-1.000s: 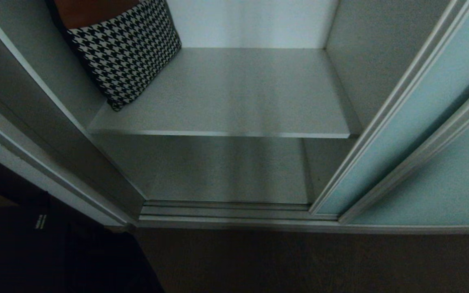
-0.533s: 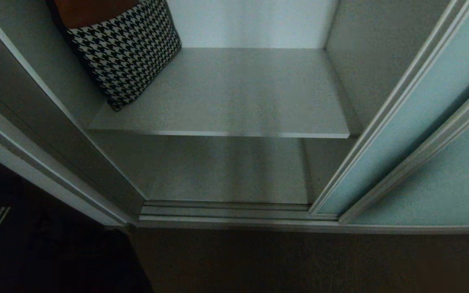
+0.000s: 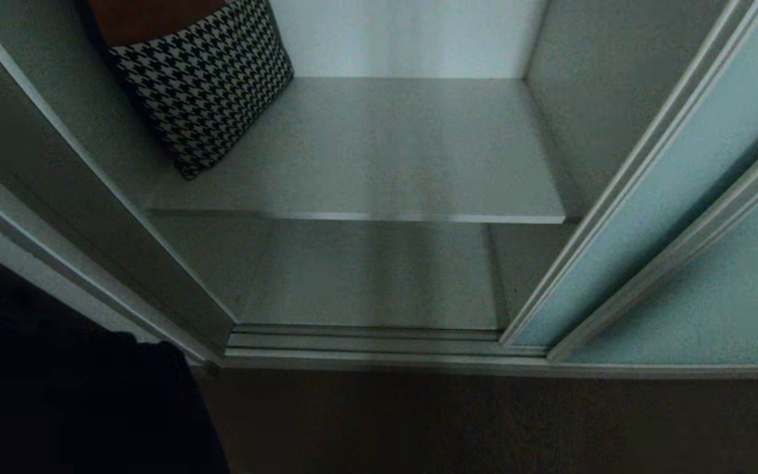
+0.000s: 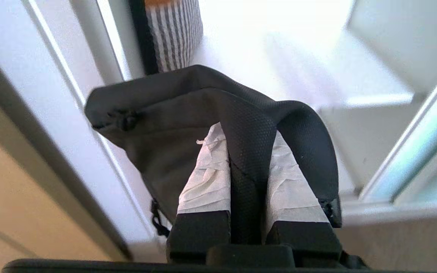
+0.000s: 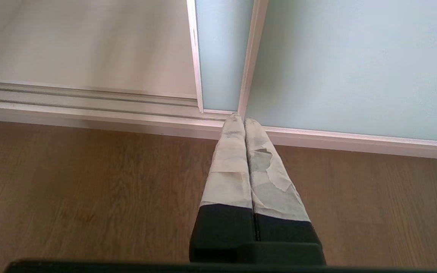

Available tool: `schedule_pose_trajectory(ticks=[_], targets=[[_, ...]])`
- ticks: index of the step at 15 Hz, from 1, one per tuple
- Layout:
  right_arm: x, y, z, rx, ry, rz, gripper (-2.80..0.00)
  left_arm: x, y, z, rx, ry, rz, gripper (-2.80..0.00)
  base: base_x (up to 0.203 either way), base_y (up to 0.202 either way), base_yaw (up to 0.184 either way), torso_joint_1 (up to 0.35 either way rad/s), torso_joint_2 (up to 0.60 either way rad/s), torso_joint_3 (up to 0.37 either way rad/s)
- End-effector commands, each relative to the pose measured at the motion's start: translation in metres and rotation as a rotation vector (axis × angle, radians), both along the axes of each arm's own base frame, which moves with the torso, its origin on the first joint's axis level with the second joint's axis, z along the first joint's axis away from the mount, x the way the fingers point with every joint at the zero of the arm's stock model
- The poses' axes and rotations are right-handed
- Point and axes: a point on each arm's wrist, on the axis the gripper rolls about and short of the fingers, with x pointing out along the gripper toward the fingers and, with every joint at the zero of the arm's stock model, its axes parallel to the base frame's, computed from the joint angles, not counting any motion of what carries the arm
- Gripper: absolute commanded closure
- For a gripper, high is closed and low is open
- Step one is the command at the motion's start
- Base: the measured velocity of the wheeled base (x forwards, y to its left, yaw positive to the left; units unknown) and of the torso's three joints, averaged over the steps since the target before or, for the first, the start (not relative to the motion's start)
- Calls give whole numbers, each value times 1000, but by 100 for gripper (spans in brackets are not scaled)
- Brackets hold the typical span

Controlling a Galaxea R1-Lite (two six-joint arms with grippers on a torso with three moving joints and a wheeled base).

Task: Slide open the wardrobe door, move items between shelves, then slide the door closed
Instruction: Place the bag on the higher shelf

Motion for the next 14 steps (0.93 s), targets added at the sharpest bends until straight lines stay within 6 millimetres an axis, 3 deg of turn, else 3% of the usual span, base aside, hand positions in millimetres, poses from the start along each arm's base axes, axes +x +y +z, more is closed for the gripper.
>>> schedule_pose_trajectory(ticks=[1,6,14], targets=[[0,0,0,0,-2,0,0,23,0,35,-3,32,-16,0,0,0,0,0,0,0],[0,0,0,-1,-2,1,0,59,-1,96,-25,22,-116,0,0,0,0,0,0,0],[0,0,0,-1,-2,1,0,159,0,172,-54,-44,-152,0,0,0,0,0,0,0]])
